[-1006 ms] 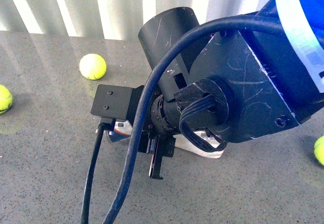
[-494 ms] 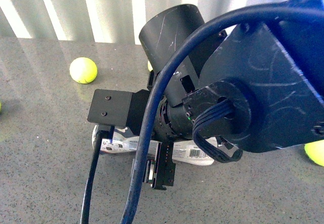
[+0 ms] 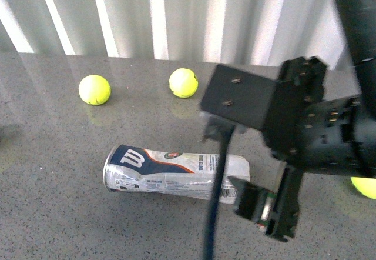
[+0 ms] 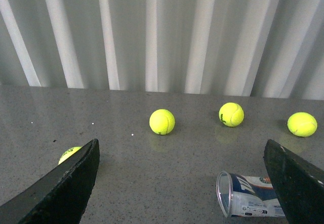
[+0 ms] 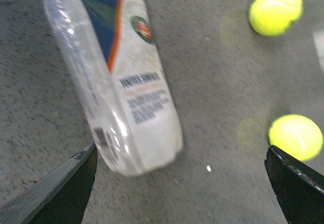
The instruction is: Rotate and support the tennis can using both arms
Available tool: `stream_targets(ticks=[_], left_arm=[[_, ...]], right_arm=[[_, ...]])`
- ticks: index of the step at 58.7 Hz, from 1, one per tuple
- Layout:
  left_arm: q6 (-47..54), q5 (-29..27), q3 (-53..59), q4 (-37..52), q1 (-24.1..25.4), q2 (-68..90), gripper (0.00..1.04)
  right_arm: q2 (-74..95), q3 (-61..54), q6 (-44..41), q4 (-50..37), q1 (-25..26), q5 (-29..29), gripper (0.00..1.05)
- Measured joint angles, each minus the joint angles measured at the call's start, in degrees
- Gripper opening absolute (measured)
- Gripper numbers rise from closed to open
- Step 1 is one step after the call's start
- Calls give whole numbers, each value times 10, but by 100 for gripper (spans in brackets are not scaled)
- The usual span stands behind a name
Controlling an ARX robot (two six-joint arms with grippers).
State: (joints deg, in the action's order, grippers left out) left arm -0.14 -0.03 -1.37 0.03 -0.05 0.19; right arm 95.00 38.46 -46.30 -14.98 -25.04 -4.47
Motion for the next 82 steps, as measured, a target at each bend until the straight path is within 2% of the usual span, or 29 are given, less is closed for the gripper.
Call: stream_targets(ticks=[4, 9, 18, 23, 31, 33, 34, 35, 37, 41, 48, 52, 55, 60, 82], left_arm=[[0, 0, 0, 0, 0, 0, 98], [0, 0, 0, 0, 0, 0, 98], [0, 0, 0, 0, 0, 0, 98], [0, 0, 0, 0, 0, 0, 98], [0, 0, 0, 0, 0, 0, 98], [0, 0, 0, 0, 0, 0, 98], [0, 0, 0, 0, 0, 0, 98], [0, 0, 0, 0, 0, 0, 98], [0, 0, 0, 0, 0, 0, 98], [0, 0, 0, 0, 0, 0, 98], [0, 0, 0, 0, 0, 0, 98], [0, 0, 0, 0, 0, 0, 98], [0, 0, 0, 0, 0, 0, 98], [0, 1, 0, 0, 0, 0, 98], [0, 0, 0, 0, 0, 0, 98]], right_arm=[[-36, -26, 12, -19, 34, 23, 97], [-101, -57, 33, -38, 104, 74, 97], [-202, -92, 67, -48, 212, 130, 97], [-296, -104, 104, -58, 287, 185, 97], [-445, -117, 174, -54, 341, 224, 97], [-482, -126, 200, -53, 348, 210, 96], [-497, -129, 217, -46, 358, 178, 93], [-512, -135, 243, -38, 364, 117, 90], [-542, -152, 302, -26, 367, 42, 83], [-594, -200, 385, -22, 344, -30, 68], [-640, -254, 437, -25, 316, -17, 44], [-653, -269, 445, -25, 305, 0, 33], [-667, -283, 450, -25, 274, 39, 22], [-690, -301, 453, -25, 254, 41, 5], [-761, -345, 456, 1, 252, 44, 3]])
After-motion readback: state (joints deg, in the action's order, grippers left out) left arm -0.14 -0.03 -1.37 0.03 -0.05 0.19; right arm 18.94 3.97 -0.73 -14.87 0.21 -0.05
